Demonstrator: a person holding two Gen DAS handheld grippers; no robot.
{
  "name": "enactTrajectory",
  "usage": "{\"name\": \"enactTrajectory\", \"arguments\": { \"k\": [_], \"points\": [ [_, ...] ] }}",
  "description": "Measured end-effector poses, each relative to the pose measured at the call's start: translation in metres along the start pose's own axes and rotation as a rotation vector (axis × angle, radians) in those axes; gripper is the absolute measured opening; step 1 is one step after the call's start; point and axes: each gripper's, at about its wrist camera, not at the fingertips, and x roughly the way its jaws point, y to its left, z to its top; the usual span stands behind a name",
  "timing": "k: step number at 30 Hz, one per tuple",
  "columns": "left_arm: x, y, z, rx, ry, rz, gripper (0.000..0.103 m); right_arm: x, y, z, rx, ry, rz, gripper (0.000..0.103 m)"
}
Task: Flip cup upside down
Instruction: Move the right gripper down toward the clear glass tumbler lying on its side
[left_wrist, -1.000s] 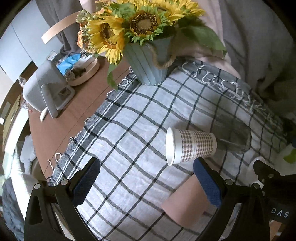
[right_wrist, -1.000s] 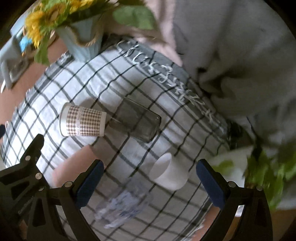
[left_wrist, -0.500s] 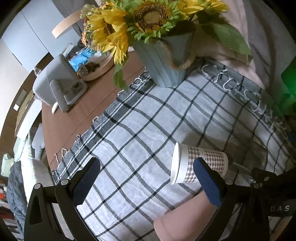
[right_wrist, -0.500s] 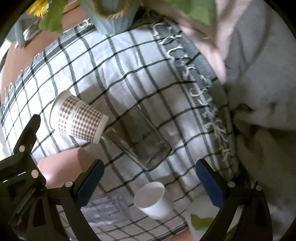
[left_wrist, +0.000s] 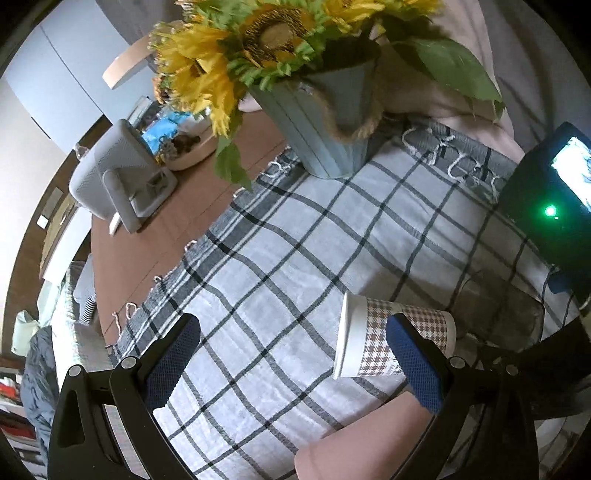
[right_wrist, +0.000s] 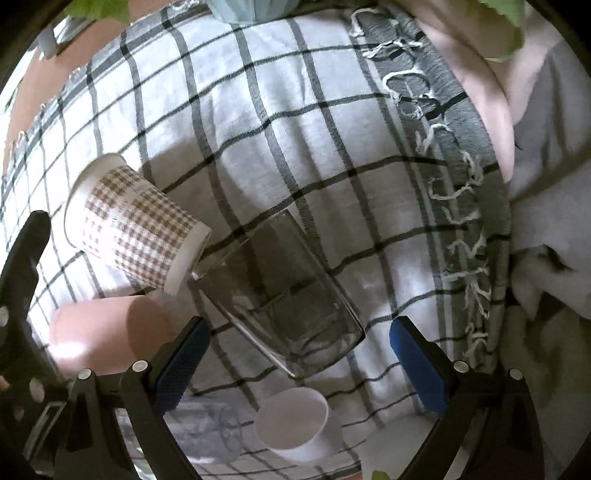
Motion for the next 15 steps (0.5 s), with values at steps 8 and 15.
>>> {"name": "enactTrajectory", "arguments": {
  "k": [8,15],
  "points": [
    [0.004,-0.006,0.000,0.018,0.009,-0.002,0.102,0.027,0.000,0.007,0.003,0.007,0.027,0.091],
    [0.004,-0.006,0.001,0.029,0.004,0.000,0.102,0.058,0.002,0.018,0.004,0.009,0.035,0.088]
  ]
}}
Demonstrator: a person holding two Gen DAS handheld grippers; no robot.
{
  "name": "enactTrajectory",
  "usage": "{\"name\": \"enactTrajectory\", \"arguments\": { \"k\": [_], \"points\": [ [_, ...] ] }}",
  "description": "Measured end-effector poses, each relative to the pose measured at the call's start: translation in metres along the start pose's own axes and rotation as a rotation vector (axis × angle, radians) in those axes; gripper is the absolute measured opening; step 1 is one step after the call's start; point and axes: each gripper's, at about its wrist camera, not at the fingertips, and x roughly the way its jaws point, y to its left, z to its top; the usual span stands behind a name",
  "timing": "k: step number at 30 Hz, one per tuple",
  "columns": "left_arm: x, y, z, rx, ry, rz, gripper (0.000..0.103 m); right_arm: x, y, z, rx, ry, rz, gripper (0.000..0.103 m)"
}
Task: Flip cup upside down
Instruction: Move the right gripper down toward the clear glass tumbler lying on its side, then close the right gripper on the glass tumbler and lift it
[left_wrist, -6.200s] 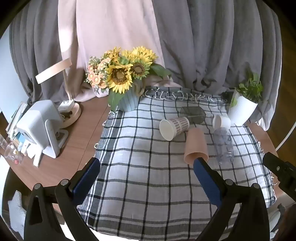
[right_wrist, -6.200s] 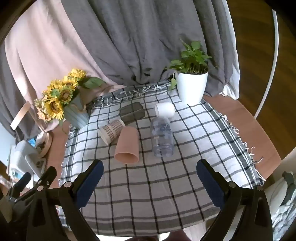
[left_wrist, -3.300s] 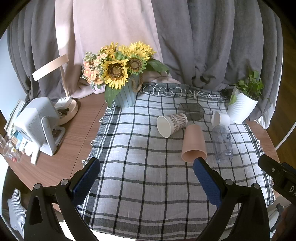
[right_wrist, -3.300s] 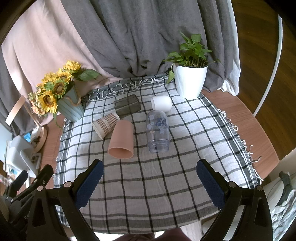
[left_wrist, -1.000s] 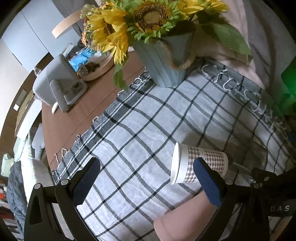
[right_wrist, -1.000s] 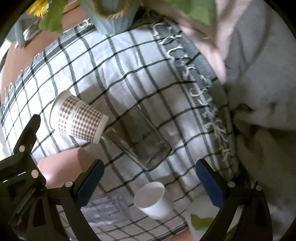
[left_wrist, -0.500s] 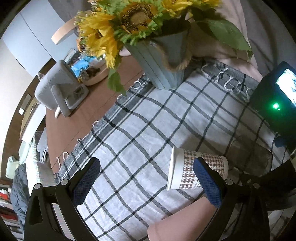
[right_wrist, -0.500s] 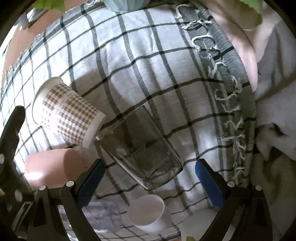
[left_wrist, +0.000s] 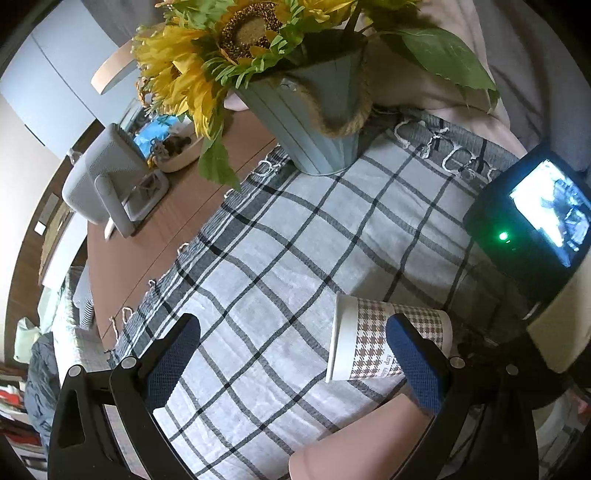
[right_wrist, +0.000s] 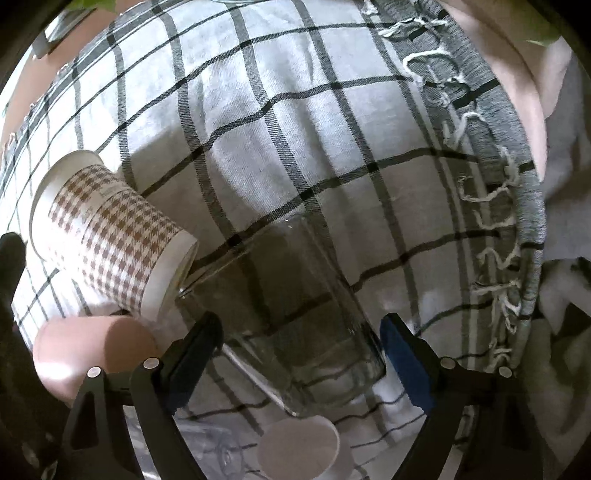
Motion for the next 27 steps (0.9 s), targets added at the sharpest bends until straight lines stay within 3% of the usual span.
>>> {"name": "enactTrajectory", "arguments": {
  "k": [7,16,27],
  "points": [
    [0.001,0.003,-0.001,0.002,0.005,-0.006,0.102,0.019,-0.001,0.008,0.037,-0.011,-0.008,0.079],
    [-0.004,0.010,-0.003,0.010,-0.010,-0.027,0.102,0.010,-0.003,0.000,0.095,-0.003,-0.048,0.074],
    [-0.023,0.022,-0.005,0.058,-0.066,-0.099,0.102,-0.040,-0.003,-0.013,0.166,-0.004,-0.089,0.070]
  ]
}}
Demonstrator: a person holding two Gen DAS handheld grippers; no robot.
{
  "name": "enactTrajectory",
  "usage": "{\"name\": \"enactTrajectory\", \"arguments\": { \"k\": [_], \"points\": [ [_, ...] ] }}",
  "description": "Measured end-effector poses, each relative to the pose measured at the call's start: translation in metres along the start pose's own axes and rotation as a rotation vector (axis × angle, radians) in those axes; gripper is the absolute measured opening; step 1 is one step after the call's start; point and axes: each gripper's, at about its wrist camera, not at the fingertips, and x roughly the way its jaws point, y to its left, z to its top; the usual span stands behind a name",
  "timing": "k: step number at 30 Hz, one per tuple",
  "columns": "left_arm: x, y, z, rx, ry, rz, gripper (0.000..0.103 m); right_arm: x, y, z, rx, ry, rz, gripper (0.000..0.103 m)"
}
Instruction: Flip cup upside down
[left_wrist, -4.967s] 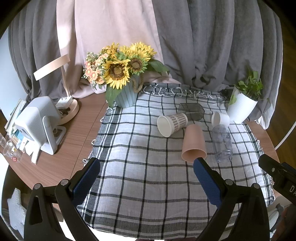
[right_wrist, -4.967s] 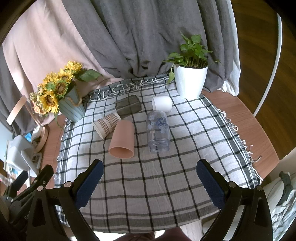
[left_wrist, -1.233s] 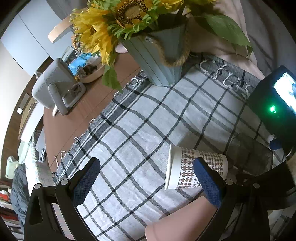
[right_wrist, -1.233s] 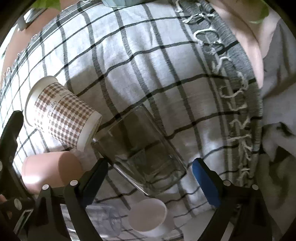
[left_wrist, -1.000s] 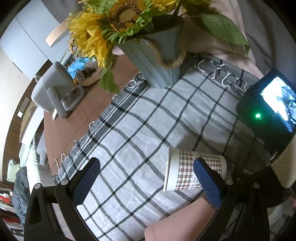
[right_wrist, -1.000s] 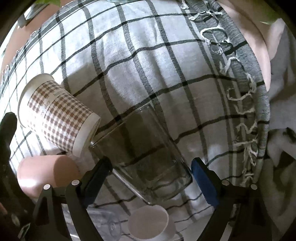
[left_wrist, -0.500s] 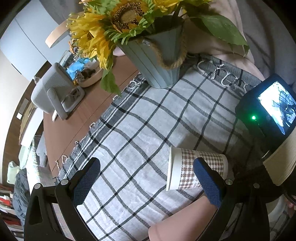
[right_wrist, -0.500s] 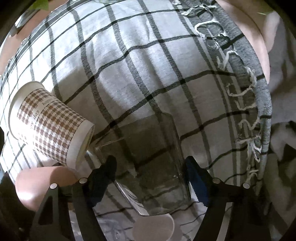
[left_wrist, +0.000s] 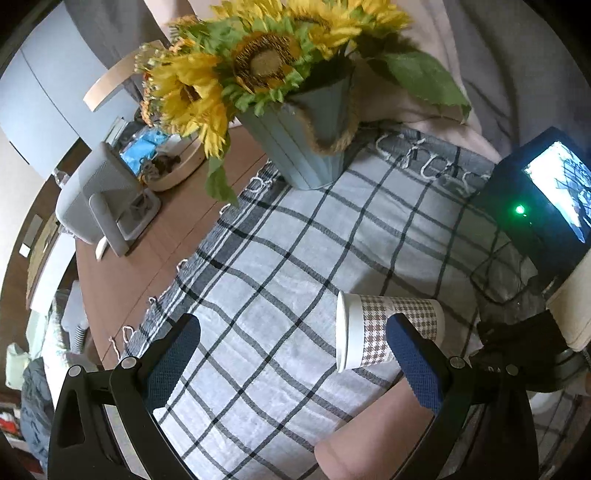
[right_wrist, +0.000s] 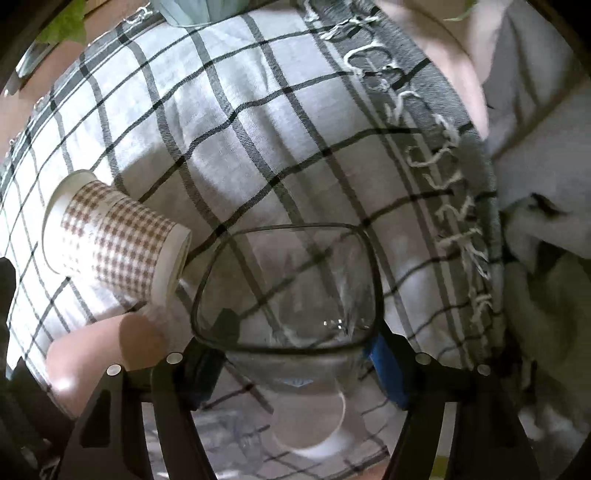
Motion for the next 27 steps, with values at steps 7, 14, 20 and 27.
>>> {"name": "enactTrajectory", "arguments": {
  "k": [7,14,20,27],
  "points": [
    [-0.019,0.024,-0.005,0.013,-0.042,-0.059,0.102,-0.037,0.002,-0.016,0.069,-0.012,-0.020,0.069],
    [-0.040,0.052,-0.010,0.046,-0.109,-0.114,0.102,-0.100,0.025,-0.065,0.139,-0.064,-0.015,0.069],
    [-0.047,0.078,-0.020,0.101,-0.115,-0.158,0.102,-0.126,0.052,-0.092,0.216,-0.100,0.007,0.069],
    [-0.049,0.110,-0.034,0.184,-0.130,-0.194,0.102,-0.136,0.085,-0.113,0.325,-0.097,0.058,0.069]
  ]
}}
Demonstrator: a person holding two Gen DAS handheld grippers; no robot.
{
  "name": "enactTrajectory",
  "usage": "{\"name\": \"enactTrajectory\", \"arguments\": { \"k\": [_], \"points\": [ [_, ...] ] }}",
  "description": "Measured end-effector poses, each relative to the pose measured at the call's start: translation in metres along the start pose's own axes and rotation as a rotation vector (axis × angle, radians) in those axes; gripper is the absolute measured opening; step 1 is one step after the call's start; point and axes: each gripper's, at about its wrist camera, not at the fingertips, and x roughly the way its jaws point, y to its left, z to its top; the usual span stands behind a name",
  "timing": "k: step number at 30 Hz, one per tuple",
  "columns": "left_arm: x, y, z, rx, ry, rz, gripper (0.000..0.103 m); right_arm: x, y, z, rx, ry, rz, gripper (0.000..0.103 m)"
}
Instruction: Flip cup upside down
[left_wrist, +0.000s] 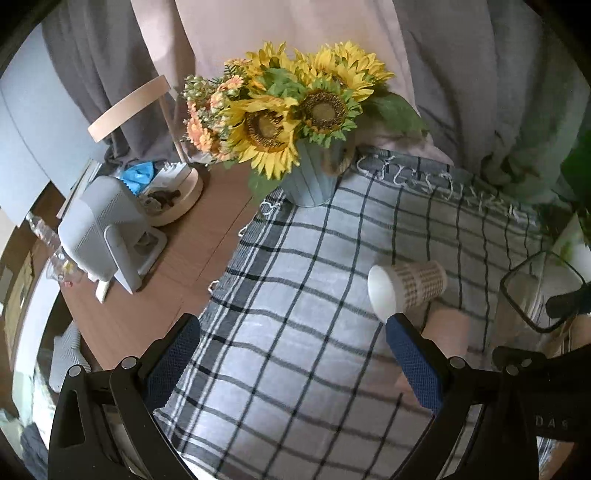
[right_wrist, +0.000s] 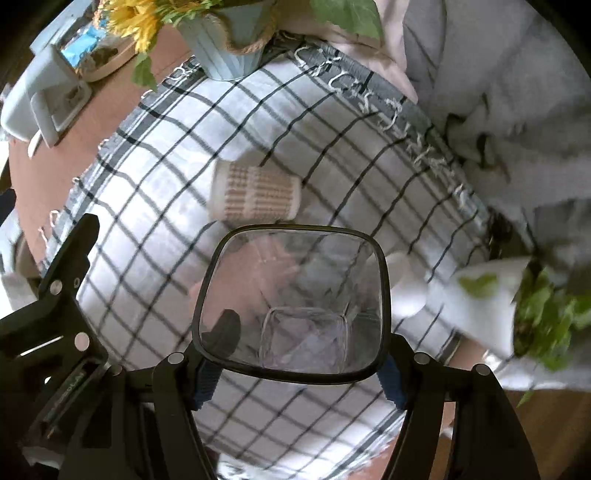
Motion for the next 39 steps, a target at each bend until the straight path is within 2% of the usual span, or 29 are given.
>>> {"name": "enactTrajectory", "arguments": {
  "k": [7,11,18,29,39],
  "points": [
    [0.001,0.028,-0.018,0.083,-0.002,-0.039,0.103,-0.003,0.033,-0.026,0.095,0.010,0.080,0.069],
    [0.008,0.043,-0.028,0.127,0.025,-0.064,0.103,0.002,0.052,-0.039,0.155,0.011,0.124,0.069],
    [0.020,0.060,-0.050,0.201,0.062,-0.096,0.103,0.025,0.079,-0.059,0.273,0.047,0.207,0.069],
    [0.046,0.073,-0.072,0.255,0.157,-0.121,0.102,0.071,0.103,-0.088,0.440,0.147,0.338,0.069],
    [0.073,0.070,-0.091,0.268,0.266,-0.142,0.102,0.105,0.109,-0.095,0.542,0.204,0.344,0.069]
  ]
}}
